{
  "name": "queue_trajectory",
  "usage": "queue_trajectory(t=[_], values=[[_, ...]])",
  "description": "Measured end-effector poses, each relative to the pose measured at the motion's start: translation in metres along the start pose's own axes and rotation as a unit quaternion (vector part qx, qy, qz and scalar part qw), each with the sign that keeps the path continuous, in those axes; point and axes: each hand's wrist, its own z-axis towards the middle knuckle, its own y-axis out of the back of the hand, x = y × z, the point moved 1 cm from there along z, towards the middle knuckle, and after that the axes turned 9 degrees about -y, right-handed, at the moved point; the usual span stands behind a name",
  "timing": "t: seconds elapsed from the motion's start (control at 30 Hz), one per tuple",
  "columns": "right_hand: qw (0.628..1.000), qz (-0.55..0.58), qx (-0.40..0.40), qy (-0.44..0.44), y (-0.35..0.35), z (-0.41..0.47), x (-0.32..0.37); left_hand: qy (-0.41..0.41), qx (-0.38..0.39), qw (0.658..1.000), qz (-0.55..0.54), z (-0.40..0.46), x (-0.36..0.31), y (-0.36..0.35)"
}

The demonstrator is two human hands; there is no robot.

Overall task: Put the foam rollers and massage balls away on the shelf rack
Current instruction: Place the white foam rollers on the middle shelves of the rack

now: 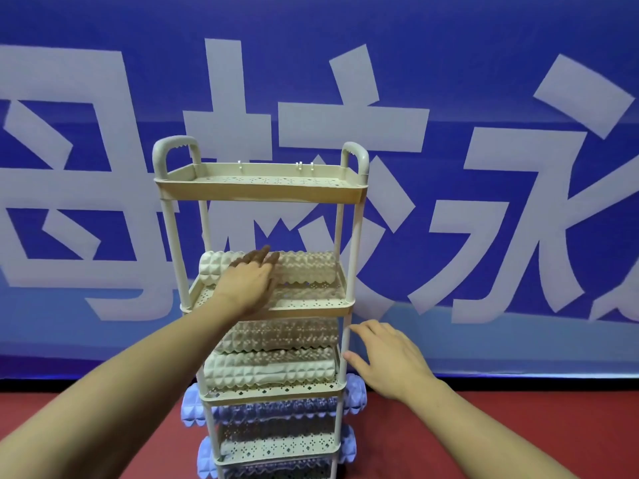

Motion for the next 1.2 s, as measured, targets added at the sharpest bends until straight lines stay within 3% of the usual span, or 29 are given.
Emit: queue_trajectory(t=[0.1,0.23,0.5,0.73,0.87,1.03,1.2], values=[[1.000,0.008,-0.003,-0.007,-0.007,-0.004,-0.012,-0.048,-0.097,0.994,-0.012,-0.028,-0.035,0.014],[0.999,0.023,0.005,-0.037,-0.031,-0.018,-0.043,-0.117,-0.107,0.986,-0.049,-0.065,-0.093,-0.001],[0.986,0.039,0.040,-0.156,-0.115,-0.087,-0.146,-0.138,0.052,0.978,-0.149,-0.078,-0.228,-0.092],[0.949,0.042,0.138,-0.279,-0.207,-0.183,-0.267,-0.226,0.105,0.942,-0.227,-0.066,-0.412,-0.150],[0.926,0.046,0.182,-0.327,-0.257,-0.244,-0.327,-0.279,0.171,0.915,-0.236,-0.066,-0.498,-0.186],[0.889,0.078,0.261,-0.368,-0.340,-0.306,-0.373,-0.313,0.242,0.889,-0.231,-0.081,-0.555,-0.233],[0.864,0.111,0.345,-0.350,-0.426,-0.344,-0.382,-0.346,0.325,0.853,-0.219,-0.096,-0.571,-0.276]])
